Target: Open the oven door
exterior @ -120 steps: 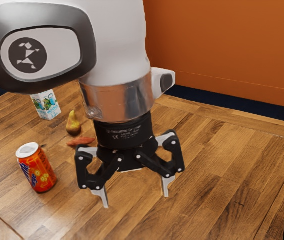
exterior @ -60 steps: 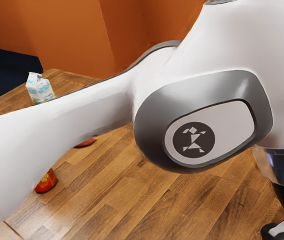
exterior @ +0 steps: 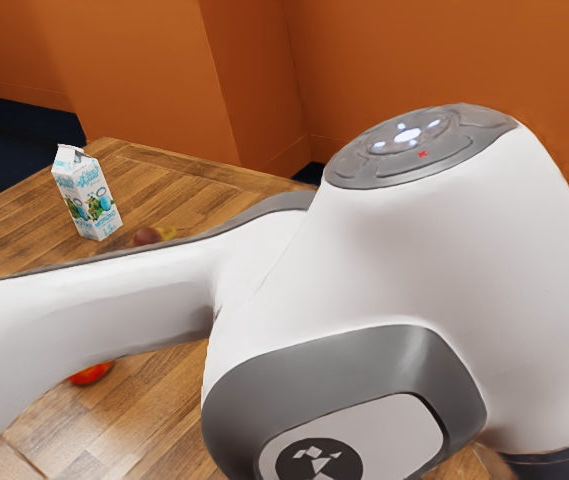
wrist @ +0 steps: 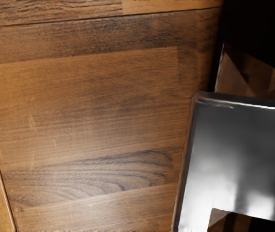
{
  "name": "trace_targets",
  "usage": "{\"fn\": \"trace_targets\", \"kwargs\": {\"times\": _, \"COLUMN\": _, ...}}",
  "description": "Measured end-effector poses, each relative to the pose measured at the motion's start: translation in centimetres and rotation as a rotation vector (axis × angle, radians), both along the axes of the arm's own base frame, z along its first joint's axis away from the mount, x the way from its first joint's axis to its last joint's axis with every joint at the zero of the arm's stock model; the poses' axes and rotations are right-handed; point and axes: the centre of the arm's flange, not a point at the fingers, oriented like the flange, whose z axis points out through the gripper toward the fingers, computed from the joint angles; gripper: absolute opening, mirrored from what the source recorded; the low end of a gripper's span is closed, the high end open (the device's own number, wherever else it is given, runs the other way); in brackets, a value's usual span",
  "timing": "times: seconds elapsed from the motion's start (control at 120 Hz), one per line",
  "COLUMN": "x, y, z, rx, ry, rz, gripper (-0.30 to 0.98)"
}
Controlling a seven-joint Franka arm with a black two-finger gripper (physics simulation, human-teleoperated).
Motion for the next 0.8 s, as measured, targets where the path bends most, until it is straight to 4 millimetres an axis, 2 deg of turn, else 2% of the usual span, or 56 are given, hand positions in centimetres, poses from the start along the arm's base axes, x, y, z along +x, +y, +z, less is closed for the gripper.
{"fn": "trace_targets", "kwargs": {"times": 0.1, "x": -3.0, "y": 1.0, "z": 0.1, "rx": -0.019, "ry": -0.001, "rz": 0.03, "gripper": 0.68}}
{"fn": "trace_targets", "kwargs": {"times": 0.158, "x": -4.4, "y": 2.7, "z": 0.1, "rx": -0.037, "ry": 0.006, "rz": 0.065, "gripper": 0.68}}
{"fn": "trace_targets", "kwargs": {"times": 0.233, "x": -3.0, "y": 7.8, "z": 2.0, "rx": -0.076, "ry": -0.023, "rz": 0.189, "gripper": 0.68}}
{"fn": "trace_targets", "kwargs": {"times": 0.325, "x": -3.0, "y": 9.8, "z": 3.4, "rx": -0.099, "ry": -0.05, "rz": 0.256, "gripper": 0.69}}
{"fn": "trace_targets", "kwargs": {"times": 0.367, "x": -0.8, "y": 12.8, "z": 5.0, "rx": -0.091, "ry": -0.075, "rz": 0.323, "gripper": 0.69}}
{"fn": "trace_targets", "kwargs": {"times": 0.408, "x": 0.9, "y": 15.9, "z": 8.1, "rx": -0.069, "ry": -0.11, "rz": 0.372, "gripper": 0.69}}
{"fn": "trace_targets", "kwargs": {"times": 0.45, "x": 2.8, "y": 20.3, "z": 10.4, "rx": -0.037, "ry": -0.114, "rz": 0.448, "gripper": 0.69}}
{"fn": "trace_targets", "kwargs": {"times": 0.492, "x": 4.7, "y": 25.8, "z": 11.2, "rx": 0.0, "ry": -0.085, "rz": 0.542, "gripper": 0.69}}
{"fn": "trace_targets", "kwargs": {"times": 0.55, "x": 6.6, "y": 32.4, "z": 10.5, "rx": 0.07, "ry": -0.029, "rz": 0.659, "gripper": 0.68}}
{"fn": "trace_targets", "kwargs": {"times": 0.592, "x": 7.2, "y": 35.7, "z": 9.5, "rx": 0.12, "ry": 0.015, "rz": 0.724, "gripper": 0.68}}
{"fn": "trace_targets", "kwargs": {"times": 0.633, "x": 7.4, "y": 38.1, "z": 8.3, "rx": 0.145, "ry": 0.069, "rz": 0.776, "gripper": 0.68}}
{"fn": "trace_targets", "kwargs": {"times": 0.658, "x": 7.4, "y": 39.0, "z": 7.1, "rx": 0.158, "ry": 0.103, "rz": 0.795, "gripper": 0.68}}
{"fn": "trace_targets", "kwargs": {"times": 0.708, "x": 7.4, "y": 39.5, "z": 4.9, "rx": 0.182, "ry": 0.155, "rz": 0.81, "gripper": 0.68}}
{"fn": "trace_targets", "kwargs": {"times": 0.8, "x": 7.3, "y": 39.9, "z": 3.2, "rx": 0.201, "ry": 0.201, "rz": 0.83, "gripper": 0.69}}
